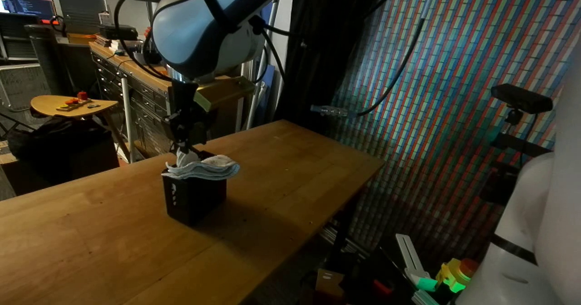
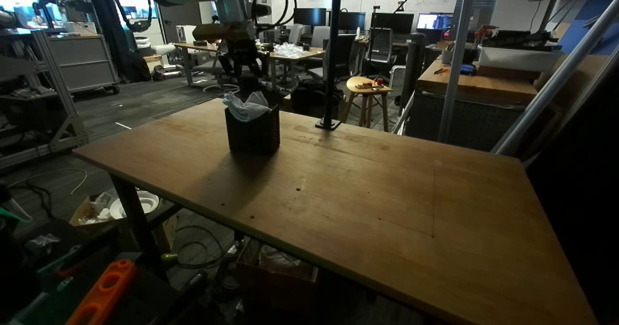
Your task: Pick up the cloth from the table and put it in the box
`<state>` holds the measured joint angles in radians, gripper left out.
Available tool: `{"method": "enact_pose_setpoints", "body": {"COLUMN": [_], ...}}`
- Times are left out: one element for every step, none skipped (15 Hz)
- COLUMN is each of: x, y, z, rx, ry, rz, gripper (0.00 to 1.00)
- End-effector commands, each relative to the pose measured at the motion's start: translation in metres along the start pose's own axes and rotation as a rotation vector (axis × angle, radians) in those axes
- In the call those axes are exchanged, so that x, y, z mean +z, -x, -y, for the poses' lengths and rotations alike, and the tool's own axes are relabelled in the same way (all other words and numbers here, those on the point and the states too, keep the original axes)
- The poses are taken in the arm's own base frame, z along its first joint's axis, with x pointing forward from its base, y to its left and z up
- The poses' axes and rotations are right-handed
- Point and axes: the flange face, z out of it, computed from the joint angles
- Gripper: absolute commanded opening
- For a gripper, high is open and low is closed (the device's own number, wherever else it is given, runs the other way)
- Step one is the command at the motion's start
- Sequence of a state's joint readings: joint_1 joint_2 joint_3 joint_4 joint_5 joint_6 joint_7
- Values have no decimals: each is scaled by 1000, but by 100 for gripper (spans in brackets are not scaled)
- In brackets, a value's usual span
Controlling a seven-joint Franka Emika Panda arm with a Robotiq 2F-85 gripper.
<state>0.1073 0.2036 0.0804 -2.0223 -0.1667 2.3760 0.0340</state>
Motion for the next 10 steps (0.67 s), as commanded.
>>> {"method": "enact_pose_setpoints", "body": {"x": [-16, -16, -15, -13, -12, -10, -9, -6, -3, 0], "y": [1, 1, 1, 1, 1, 1, 1, 1, 0, -1], "z": [4, 5, 7, 9, 11, 13, 14, 15, 16, 16], "rx": [-3, -7, -10, -14, -17, -21, -25, -31, -37, -43], "ry": [38, 38, 38, 35, 32, 31, 28, 25, 23, 21], "rz": [1, 3, 5, 6, 8, 10, 12, 13, 16, 20], "gripper": [23, 15, 8, 1, 0, 0, 0, 0, 0, 0]}}
